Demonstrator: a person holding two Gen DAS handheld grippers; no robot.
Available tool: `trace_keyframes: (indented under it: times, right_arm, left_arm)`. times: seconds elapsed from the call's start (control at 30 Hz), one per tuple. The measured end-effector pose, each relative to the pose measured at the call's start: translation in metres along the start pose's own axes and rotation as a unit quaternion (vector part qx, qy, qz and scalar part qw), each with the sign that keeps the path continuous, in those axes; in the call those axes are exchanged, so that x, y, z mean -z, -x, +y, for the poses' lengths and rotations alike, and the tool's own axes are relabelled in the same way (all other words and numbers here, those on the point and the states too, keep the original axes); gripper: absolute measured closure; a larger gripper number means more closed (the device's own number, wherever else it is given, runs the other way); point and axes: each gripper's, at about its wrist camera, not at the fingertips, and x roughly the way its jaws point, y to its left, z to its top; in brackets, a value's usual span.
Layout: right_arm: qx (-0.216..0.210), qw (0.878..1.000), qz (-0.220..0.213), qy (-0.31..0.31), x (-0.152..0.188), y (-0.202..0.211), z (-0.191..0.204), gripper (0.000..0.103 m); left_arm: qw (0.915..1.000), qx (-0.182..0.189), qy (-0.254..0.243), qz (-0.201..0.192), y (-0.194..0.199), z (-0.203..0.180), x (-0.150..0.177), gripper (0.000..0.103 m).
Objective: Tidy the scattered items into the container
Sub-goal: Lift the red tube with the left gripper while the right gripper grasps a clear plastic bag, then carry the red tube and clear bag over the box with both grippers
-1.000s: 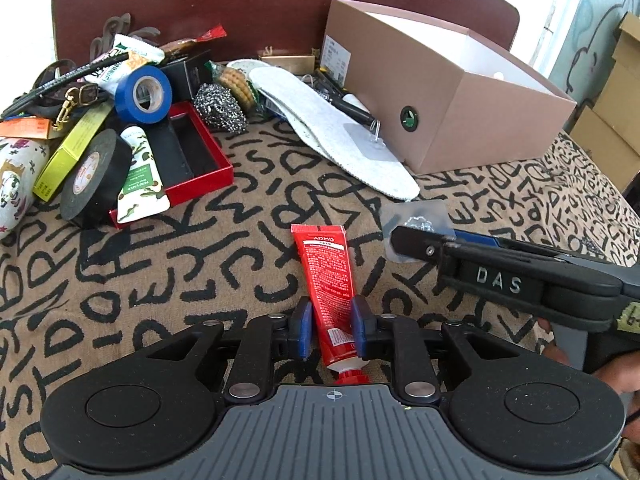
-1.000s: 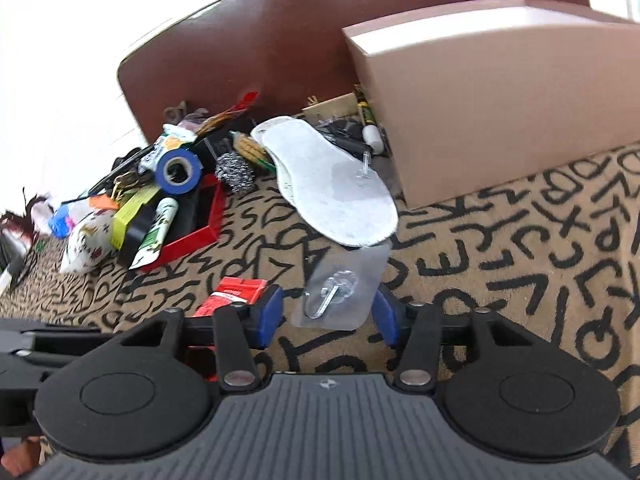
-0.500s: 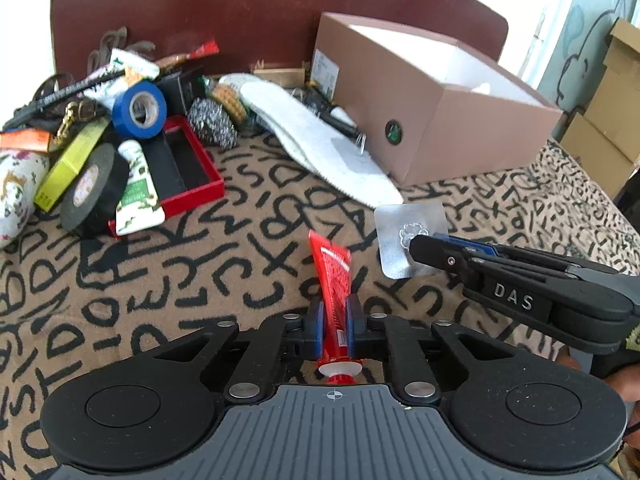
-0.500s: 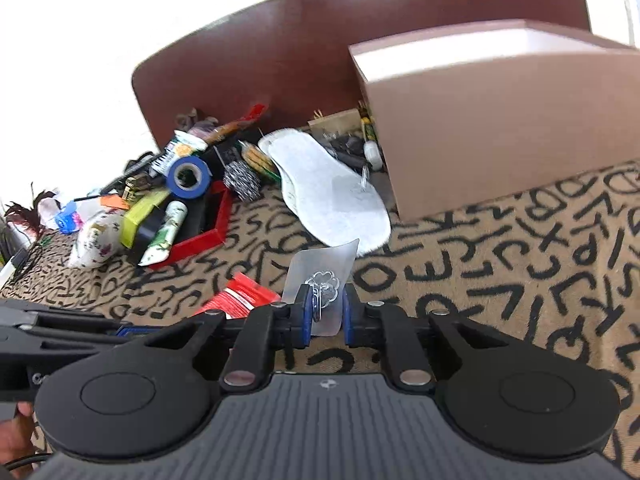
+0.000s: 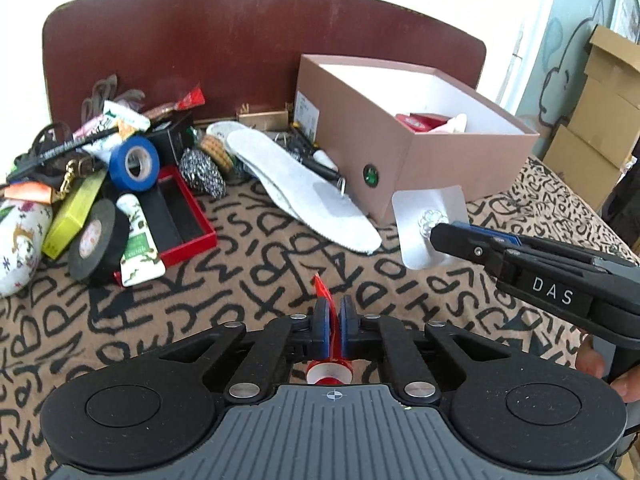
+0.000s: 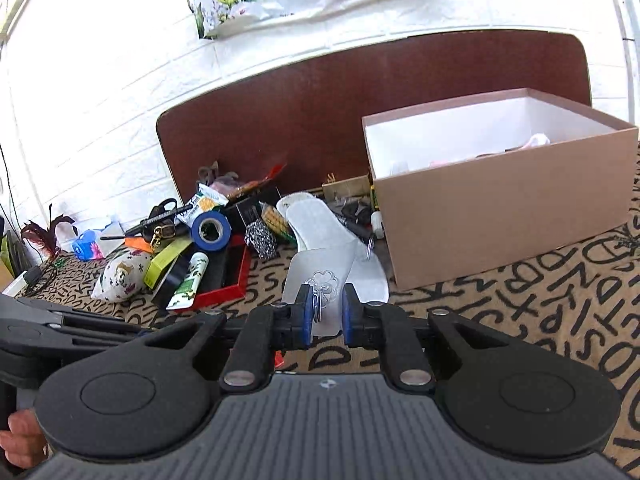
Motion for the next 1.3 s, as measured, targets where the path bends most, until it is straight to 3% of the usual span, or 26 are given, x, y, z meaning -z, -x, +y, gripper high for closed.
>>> trace_keyframes:
  times: [0.23, 0.27, 0.3, 0.4, 0.47, 0.5, 0.63, 0.9, 1.3]
  right_arm:
    - [0.0, 1.0, 0.011, -0.008, 0.007, -0.001, -0.003, 0.087]
    - [0.001, 1.0, 0.012, -0.009, 0.008, -0.001, -0.004, 0.087]
    - [0.002, 1.0, 0.013, -0.01, 0.008, -0.001, -0.005, 0.087]
    - [0.004, 1.0, 0.014, -0.012, 0.009, -0.001, -0.006, 0.087]
    - [0.006, 1.0, 0.014, -0.013, 0.009, 0.0, -0.007, 0.087]
    - [0.006, 1.0, 0.014, -0.014, 0.009, 0.0, -0.007, 0.087]
    - [0.007, 1.0, 0.013, -0.008, 0.009, 0.002, -0.007, 0.087]
    - [0.004, 1.0, -0.01, 0.011, -0.008, 0.006, -0.005, 0.087]
    - [0.053, 0.992, -0.095, 0.066, -0.086, 0.019, -0.031, 0.087]
  left_arm:
    - [0.9972, -0.012, -0.041, 0.062, -0.02, -0.006, 0.015, 0.1]
    - [0.9965, -0.012, -0.045, 0.069, -0.023, -0.007, 0.018, 0.096]
    - [0.9958, -0.01, -0.051, 0.075, -0.027, -0.009, 0.02, 0.077]
    - [0.9941, -0.017, -0.062, 0.088, -0.038, -0.012, 0.025, 0.072]
    - [0.9935, -0.024, -0.072, 0.085, -0.043, -0.015, 0.026, 0.08]
    - [0.9931, -0.029, -0.078, 0.082, -0.044, -0.016, 0.025, 0.1]
    - [0.9951, -0.02, -0.06, 0.076, -0.04, -0.011, 0.015, 0.102]
    - [0.9977, -0.011, -0.062, 0.026, -0.018, -0.014, -0.018, 0.102]
    - [0.9927, 0.018, -0.104, -0.059, -0.006, -0.05, -0.115, 0.101]
